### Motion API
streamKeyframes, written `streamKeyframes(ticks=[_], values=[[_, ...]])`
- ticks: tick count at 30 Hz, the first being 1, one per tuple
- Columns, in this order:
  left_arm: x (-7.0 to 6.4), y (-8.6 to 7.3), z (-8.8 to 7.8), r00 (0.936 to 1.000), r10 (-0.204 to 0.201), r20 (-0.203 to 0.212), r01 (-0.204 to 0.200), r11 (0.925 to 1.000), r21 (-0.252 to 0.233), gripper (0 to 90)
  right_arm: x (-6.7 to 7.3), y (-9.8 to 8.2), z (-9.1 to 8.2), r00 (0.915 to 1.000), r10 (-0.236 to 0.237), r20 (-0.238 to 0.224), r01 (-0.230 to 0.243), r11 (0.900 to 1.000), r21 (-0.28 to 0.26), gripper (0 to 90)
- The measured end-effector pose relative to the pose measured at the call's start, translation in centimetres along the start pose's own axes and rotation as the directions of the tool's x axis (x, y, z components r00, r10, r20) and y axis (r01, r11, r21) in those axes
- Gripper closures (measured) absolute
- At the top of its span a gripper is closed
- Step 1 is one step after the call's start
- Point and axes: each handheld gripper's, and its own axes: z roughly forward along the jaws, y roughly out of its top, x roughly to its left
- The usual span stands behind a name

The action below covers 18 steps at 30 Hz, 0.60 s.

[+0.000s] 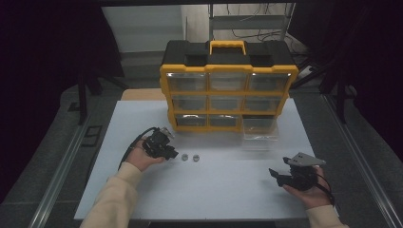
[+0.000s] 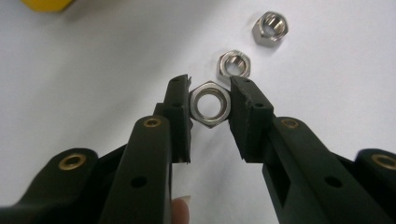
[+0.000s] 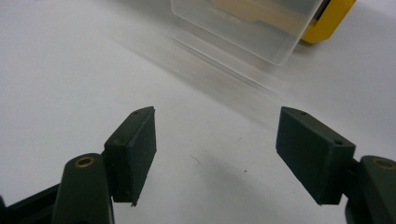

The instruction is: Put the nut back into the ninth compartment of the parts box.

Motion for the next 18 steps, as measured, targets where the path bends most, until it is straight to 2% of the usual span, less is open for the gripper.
streamKeyframes(ticks=[18], values=[[-1.4,2.3,-0.7,0.9994,0.032,0.011,-0.032,0.9989,-0.036,69.9,0.0,0.0,0.1,1.0,0.0,-0.001,0.0,1.0,0.002,29.8]])
